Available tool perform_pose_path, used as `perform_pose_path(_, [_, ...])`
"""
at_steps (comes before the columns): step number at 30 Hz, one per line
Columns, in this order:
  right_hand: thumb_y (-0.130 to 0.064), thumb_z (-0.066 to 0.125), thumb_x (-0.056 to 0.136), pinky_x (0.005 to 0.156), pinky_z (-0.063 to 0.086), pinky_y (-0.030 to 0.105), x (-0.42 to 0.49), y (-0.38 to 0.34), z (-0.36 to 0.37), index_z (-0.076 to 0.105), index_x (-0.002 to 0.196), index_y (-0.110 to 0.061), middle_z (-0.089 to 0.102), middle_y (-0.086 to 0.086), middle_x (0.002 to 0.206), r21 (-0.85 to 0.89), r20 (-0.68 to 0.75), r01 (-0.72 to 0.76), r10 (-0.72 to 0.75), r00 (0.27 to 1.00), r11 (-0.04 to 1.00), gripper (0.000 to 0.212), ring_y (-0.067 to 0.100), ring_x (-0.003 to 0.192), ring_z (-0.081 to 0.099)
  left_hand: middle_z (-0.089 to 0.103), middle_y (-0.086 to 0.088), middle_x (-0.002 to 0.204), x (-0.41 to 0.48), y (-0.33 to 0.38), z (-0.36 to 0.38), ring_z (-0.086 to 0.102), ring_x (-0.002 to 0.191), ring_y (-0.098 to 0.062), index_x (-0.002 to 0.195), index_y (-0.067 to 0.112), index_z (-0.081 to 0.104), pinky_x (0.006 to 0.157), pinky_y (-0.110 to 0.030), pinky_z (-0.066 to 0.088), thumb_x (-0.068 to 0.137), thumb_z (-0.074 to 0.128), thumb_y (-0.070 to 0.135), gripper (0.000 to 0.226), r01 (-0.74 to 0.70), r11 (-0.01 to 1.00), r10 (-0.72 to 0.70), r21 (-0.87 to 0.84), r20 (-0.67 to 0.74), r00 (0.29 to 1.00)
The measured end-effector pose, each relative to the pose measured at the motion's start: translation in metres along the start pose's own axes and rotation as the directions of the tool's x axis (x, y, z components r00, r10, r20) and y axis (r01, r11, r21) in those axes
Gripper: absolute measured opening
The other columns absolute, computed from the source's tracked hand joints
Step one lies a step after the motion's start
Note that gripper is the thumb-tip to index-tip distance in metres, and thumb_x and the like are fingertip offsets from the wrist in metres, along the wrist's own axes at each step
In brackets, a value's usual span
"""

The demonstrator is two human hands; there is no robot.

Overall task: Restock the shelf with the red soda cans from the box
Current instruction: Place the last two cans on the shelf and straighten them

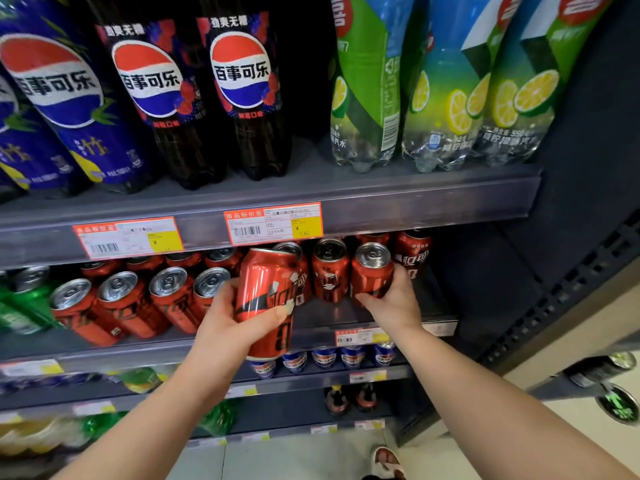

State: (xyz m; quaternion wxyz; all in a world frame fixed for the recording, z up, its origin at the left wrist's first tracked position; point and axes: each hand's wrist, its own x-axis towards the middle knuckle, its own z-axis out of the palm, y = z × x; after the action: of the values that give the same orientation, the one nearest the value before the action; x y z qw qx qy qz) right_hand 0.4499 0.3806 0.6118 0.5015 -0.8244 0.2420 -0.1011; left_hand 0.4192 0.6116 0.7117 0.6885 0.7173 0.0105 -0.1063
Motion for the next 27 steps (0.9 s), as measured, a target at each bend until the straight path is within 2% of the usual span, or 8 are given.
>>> perform_pose_path(2, [-0.03, 0.083, 0.065, 0.096, 0.045, 0.04, -0.001, -0.001, 0.003, 0.04, 0.128, -0.016, 0.048, 0.007, 0.13, -0.064, -0.075, -0.045, 0.04, 0.996, 0.997, 0.077, 0.027, 0.118, 0.051, 0.068, -0.001, 0.102, 0.001, 0.0, 0.001, 0.067, 0.092, -0.017, 0.1, 0.034, 0.052, 0.072, -0.03, 0.053, 0.033, 0.077, 0.044, 0.071, -0.001, 1.0, 0.001, 0.003, 0.001, 1.0])
perform_pose_path(5, [-0.03, 0.084, 0.064, 0.1, 0.04, 0.039, 0.002, 0.001, 0.001, 0.036, 0.134, -0.016, 0.042, 0.008, 0.136, -0.045, -0.019, -0.072, 0.071, 0.997, 0.996, 0.086, 0.026, 0.125, 0.045, 0.068, -0.001, 0.102, 0.001, -0.001, 0.001, 0.068, 0.092, -0.017, 0.1, 0.033, 0.052, 0.071, -0.029, 0.053, 0.034, 0.077, 0.044, 0.072, -0.004, 1.0, 0.004, 0.006, 0.007, 1.0])
perform_pose_path(8, [-0.021, 0.079, 0.07, 0.104, 0.037, 0.037, 0.003, 0.005, -0.004, 0.035, 0.136, -0.024, 0.047, 0.003, 0.135, 0.005, 0.072, -0.039, 0.039, 0.997, 0.999, 0.079, 0.024, 0.127, 0.045, 0.067, 0.0, 0.103, 0.001, -0.002, 0.0, 0.067, 0.092, -0.016, 0.101, 0.035, 0.051, 0.069, -0.027, 0.052, 0.034, 0.077, 0.045, 0.073, 0.0, 1.0, 0.0, 0.006, 0.01, 1.0])
perform_pose_path(12, [-0.02, 0.077, 0.074, 0.097, 0.039, 0.033, 0.001, 0.004, -0.006, 0.044, 0.127, -0.021, 0.056, 0.003, 0.125, -0.016, 0.055, -0.03, 0.031, 0.998, 0.999, 0.063, 0.023, 0.117, 0.053, 0.067, 0.001, 0.103, 0.002, -0.003, -0.001, 0.067, 0.092, -0.015, 0.101, 0.035, 0.051, 0.07, -0.027, 0.052, 0.034, 0.077, 0.045, 0.073, 0.0, 1.0, 0.0, 0.007, 0.009, 1.0])
perform_pose_path(20, [-0.022, 0.079, 0.072, 0.101, 0.043, 0.041, 0.012, -0.001, 0.0, 0.045, 0.126, -0.02, 0.06, 0.005, 0.123, -0.047, 0.038, -0.036, 0.038, 0.999, 0.998, 0.064, 0.027, 0.116, 0.056, 0.068, 0.002, 0.104, 0.001, -0.011, 0.001, 0.068, 0.091, -0.013, 0.101, 0.039, 0.05, 0.069, -0.026, 0.053, 0.035, 0.078, 0.044, 0.071, -0.006, 1.0, 0.006, -0.001, 0.023, 1.0])
perform_pose_path(24, [-0.02, 0.079, 0.072, 0.098, 0.041, 0.035, 0.012, -0.003, -0.002, 0.046, 0.124, -0.017, 0.06, 0.006, 0.122, -0.033, 0.059, -0.033, 0.035, 0.998, 0.999, 0.062, 0.026, 0.115, 0.056, 0.068, 0.002, 0.104, 0.001, -0.013, 0.0, 0.068, 0.091, -0.013, 0.103, 0.037, 0.051, 0.069, -0.027, 0.053, 0.035, 0.077, 0.044, 0.074, -0.015, 1.0, 0.015, 0.002, 0.025, 1.0])
perform_pose_path(27, [-0.019, 0.08, 0.07, 0.098, 0.039, 0.033, 0.013, -0.004, -0.005, 0.043, 0.128, -0.016, 0.057, 0.006, 0.127, -0.03, 0.074, -0.026, 0.028, 0.997, 0.999, 0.068, 0.026, 0.119, 0.054, 0.068, 0.003, 0.102, 0.0, -0.015, -0.001, 0.069, 0.087, -0.01, 0.104, 0.037, 0.051, 0.068, -0.025, 0.053, 0.035, 0.077, 0.044, 0.074, -0.011, 1.0, 0.012, -0.019, 0.032, 0.999])
